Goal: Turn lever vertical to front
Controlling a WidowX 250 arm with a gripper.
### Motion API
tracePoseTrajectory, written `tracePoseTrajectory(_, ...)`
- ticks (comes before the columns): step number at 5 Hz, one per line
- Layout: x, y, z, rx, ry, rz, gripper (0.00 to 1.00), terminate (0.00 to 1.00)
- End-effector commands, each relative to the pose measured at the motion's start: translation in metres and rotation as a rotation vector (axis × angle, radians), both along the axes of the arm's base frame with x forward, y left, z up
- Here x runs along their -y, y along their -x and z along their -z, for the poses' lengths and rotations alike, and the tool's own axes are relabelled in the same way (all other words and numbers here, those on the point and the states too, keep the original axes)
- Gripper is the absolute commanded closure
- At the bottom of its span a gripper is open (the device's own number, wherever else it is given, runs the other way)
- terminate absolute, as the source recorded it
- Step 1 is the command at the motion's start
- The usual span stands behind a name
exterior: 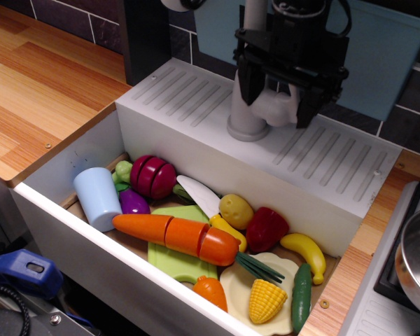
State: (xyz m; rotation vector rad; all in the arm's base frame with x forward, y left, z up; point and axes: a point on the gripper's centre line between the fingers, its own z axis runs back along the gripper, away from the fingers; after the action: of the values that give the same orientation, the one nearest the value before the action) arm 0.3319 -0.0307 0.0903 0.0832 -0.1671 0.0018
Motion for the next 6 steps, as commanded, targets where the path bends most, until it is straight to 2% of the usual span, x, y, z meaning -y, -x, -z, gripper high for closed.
tracePoseTrajectory(1, 0.001, -0.026, -0.022, 0.150, -0.006, 0.031, 0.00, 0.00)
tracePoseTrajectory(2, 0.005, -0.037, -0.021, 0.203, -0.022, 0.040, 0.00, 0.00)
tracePoseTrajectory(3, 0.003, -0.042, -0.017, 0.224, -0.021, 0.052, 0.00, 0.00)
tracePoseTrajectory(4, 0.002, -0.044, -0.016, 0.232, -0.026, 0.034, 1.00, 0.00)
tracePoseTrajectory(6, 0.012, -0.030, -0.018, 0.211, -0.011, -0.044, 1.00, 0.00)
